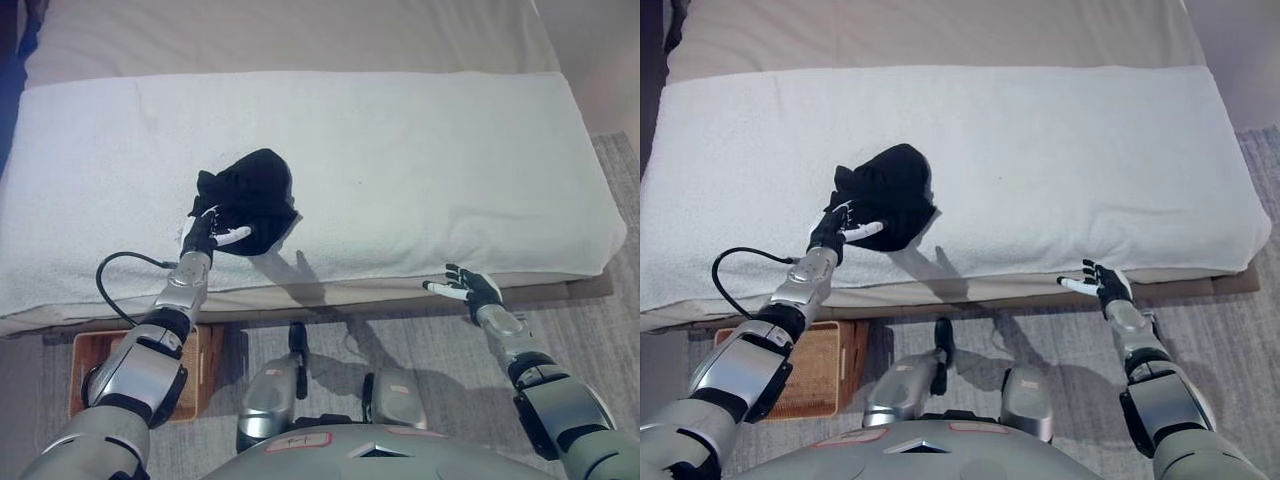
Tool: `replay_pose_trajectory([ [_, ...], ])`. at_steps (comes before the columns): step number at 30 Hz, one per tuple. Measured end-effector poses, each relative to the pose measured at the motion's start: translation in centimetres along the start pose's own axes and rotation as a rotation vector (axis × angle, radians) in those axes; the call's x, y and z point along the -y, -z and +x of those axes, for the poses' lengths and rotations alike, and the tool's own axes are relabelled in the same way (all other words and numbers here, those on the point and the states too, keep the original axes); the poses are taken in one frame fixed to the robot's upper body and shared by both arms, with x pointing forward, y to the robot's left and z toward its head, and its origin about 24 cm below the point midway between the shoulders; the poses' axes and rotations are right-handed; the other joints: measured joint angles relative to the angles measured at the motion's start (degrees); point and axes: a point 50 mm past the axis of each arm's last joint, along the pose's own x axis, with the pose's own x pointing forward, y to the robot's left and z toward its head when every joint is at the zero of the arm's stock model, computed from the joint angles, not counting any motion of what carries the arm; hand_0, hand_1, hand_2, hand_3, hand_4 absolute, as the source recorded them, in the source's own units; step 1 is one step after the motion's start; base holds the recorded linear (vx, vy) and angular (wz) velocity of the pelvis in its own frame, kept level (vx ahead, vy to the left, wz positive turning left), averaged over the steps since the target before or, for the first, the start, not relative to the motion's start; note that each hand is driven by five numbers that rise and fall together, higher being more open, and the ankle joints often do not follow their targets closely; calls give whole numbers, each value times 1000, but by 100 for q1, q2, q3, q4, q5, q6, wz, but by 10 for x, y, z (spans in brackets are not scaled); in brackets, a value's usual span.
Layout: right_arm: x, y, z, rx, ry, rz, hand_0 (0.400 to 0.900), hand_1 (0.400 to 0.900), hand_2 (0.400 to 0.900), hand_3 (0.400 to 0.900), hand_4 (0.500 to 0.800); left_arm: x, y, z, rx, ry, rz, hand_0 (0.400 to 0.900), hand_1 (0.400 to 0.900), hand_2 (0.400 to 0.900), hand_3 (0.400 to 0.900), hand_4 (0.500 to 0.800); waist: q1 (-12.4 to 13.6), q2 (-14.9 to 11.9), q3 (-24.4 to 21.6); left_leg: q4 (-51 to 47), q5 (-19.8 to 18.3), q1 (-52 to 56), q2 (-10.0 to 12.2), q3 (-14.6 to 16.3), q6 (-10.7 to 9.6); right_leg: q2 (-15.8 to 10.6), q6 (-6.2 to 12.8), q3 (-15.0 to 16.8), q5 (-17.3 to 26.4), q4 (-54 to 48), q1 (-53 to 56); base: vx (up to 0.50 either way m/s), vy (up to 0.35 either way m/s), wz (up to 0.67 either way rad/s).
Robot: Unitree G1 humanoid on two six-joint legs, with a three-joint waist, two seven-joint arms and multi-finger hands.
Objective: Put the clothes on the bed into the basket.
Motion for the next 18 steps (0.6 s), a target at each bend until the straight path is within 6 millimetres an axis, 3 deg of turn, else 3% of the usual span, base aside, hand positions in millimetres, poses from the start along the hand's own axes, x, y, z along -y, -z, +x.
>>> replay_pose_trajectory([
  [3, -1, -5, 1, 14, 0, -6, 900, 900, 900, 900, 800, -3, -12, 6, 11, -20, 33, 900, 900, 900, 900, 800, -344, -23, 237, -38, 15, -25, 5, -184, -26, -64, 128, -16, 132, -1558, -200, 108, -120, 48],
  [5, -3, -6, 2, 19, -7, -19, 900, 900, 900, 900, 800, -11, -29, 11, 37, -75, 102, 900, 900, 900, 900, 800, -500, -164, 435, 19, 59, -151, -24, -314, -103, -88, 159, -61, 541, -2250, -462, 65, -128, 32],
  [8, -4, -7, 2, 24, 0, -22, 900, 900, 900, 900, 800, -30, -52, 15, 85, -199, 247, 900, 900, 900, 900, 800, -725, -515, 666, 340, -75, -476, -156, -547, -579, -228, 68, -211, 1035, -2740, -624, 66, -115, 31],
  [13, 3, -30, 6, 86, 46, -11, 900, 900, 900, 900, 800, -49, -50, 13, 56, -372, 327, 900, 900, 900, 900, 800, -850, -342, 797, 572, -195, -849, 311, -648, -996, 242, 2, -392, 1319, -2829, -843, 30, -81, 2],
  [18, 18, -41, 5, 128, 89, -26, 900, 900, 900, 900, 800, -59, -70, 15, 65, -453, 295, 900, 900, 900, 900, 800, -873, -360, 808, 595, -195, -1067, 437, -673, -1136, 376, -274, -465, 1588, -2843, -1059, -15, -49, -8],
])
